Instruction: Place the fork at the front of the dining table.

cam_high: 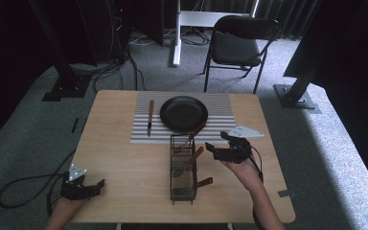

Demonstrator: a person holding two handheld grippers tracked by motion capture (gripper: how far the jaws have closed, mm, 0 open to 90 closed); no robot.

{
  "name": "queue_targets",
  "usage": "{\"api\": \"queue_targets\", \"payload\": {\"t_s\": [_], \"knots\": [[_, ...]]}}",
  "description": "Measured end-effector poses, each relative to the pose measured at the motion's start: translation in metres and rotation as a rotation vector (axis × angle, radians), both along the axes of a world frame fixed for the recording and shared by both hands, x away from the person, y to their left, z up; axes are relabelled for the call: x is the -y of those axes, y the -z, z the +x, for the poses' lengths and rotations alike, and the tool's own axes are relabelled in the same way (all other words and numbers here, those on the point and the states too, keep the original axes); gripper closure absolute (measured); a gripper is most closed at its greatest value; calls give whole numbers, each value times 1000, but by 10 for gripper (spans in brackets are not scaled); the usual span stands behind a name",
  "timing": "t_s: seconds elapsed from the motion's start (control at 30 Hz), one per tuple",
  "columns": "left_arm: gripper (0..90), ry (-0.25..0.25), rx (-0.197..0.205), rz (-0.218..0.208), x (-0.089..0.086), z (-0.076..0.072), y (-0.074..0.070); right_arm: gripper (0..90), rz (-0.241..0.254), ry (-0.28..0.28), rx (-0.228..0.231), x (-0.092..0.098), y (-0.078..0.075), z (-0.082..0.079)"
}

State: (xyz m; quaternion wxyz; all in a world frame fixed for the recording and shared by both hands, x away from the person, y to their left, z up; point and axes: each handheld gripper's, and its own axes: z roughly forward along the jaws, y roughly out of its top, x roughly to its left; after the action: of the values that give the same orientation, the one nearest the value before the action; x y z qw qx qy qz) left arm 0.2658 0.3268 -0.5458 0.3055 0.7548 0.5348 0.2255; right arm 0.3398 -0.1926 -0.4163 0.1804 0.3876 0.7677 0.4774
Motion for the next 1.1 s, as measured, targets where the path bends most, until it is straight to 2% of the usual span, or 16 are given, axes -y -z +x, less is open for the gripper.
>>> {"api": "queue_targets", "payload": {"t_s": [0.17, 0.33, 0.53, 0.7, 0.9, 1.1], "knots": [[92, 0, 0, 0, 0, 0, 0, 245, 21, -17, -15, -13, -2, 9], [92, 0, 0, 0, 0, 0, 0, 309, 56, -25, -41, -23, 0, 18], [92, 1, -1, 0, 0, 0, 0, 488, 91, -22, -69, -33, 6, 23], [92, 0, -1, -1, 0, 0, 0, 603, 135, 15, -100, -37, 13, 29], [92, 0, -1, -1, 0, 0, 0, 652, 157, 24, -119, -44, 19, 32], [92, 0, -1, -1, 0, 0, 0, 704, 181, 47, -117, -48, 24, 33]]}}
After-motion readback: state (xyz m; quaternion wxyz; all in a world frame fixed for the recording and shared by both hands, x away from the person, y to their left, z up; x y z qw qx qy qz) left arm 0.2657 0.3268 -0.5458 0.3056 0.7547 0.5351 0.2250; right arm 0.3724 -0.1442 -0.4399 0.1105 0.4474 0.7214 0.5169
